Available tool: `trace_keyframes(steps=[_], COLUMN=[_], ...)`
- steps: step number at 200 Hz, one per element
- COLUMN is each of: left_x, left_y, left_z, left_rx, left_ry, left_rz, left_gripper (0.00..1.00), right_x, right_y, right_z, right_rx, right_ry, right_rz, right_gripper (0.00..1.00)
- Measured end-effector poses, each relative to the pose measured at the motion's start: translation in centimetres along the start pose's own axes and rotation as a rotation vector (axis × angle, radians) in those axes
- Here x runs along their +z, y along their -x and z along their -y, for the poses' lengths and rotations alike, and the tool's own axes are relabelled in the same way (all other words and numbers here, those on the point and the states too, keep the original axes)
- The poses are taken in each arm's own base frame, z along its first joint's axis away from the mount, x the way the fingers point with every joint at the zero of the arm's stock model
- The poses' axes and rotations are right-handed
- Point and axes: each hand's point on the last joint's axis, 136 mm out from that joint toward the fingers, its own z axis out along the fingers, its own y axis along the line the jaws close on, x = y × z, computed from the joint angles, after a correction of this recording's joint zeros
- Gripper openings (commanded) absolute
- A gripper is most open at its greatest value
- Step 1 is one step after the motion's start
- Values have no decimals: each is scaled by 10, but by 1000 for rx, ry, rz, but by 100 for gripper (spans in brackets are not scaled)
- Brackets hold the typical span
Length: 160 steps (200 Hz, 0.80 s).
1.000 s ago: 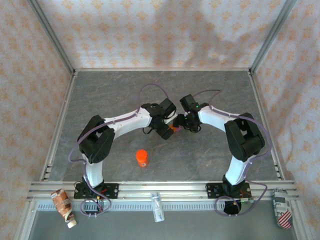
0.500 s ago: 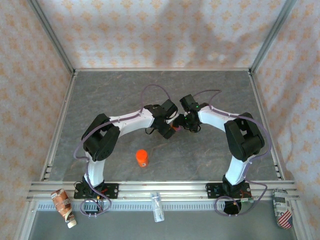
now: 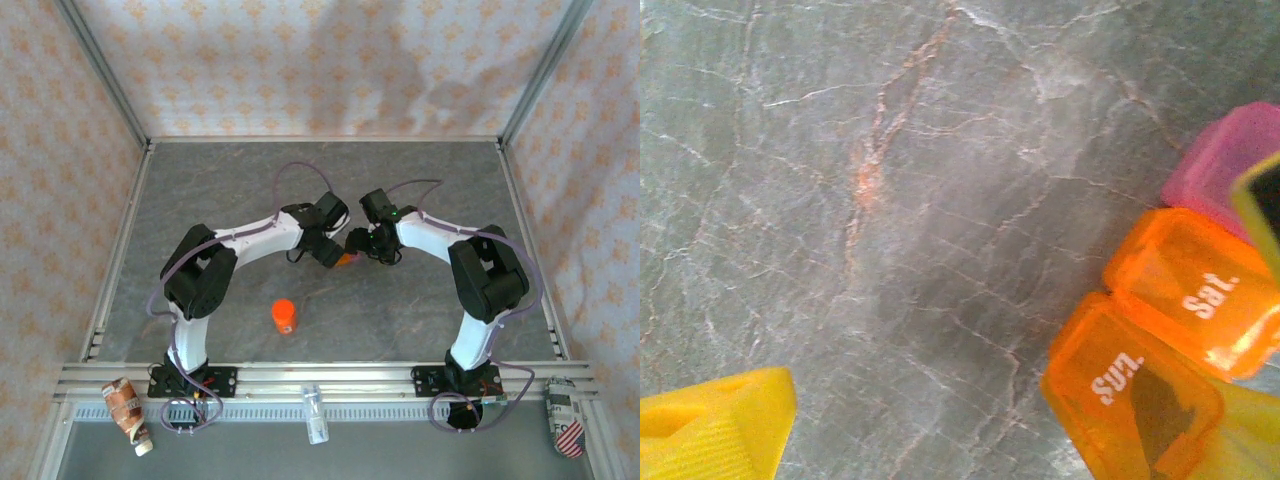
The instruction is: Sort the pills into containers
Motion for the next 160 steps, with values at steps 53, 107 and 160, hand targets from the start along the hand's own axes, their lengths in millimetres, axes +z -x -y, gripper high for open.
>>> trace_keyframes(steps=[53,107,160], left_x=[1,2,15], left_y=[2,4,7], left_z=[-12,-24,-30], left_rx=[-20,-58,-85], left_ry=[25,35,41], left_rz=[7,16,4], left_gripper=[89,89,89], right_x=[0,0,1], right_y=[0,0,0], right_z=[0,0,0], right_rx=[0,0,0], right_ry=[0,1,4], right_rz=[0,1,2], right_gripper=[76,76,76])
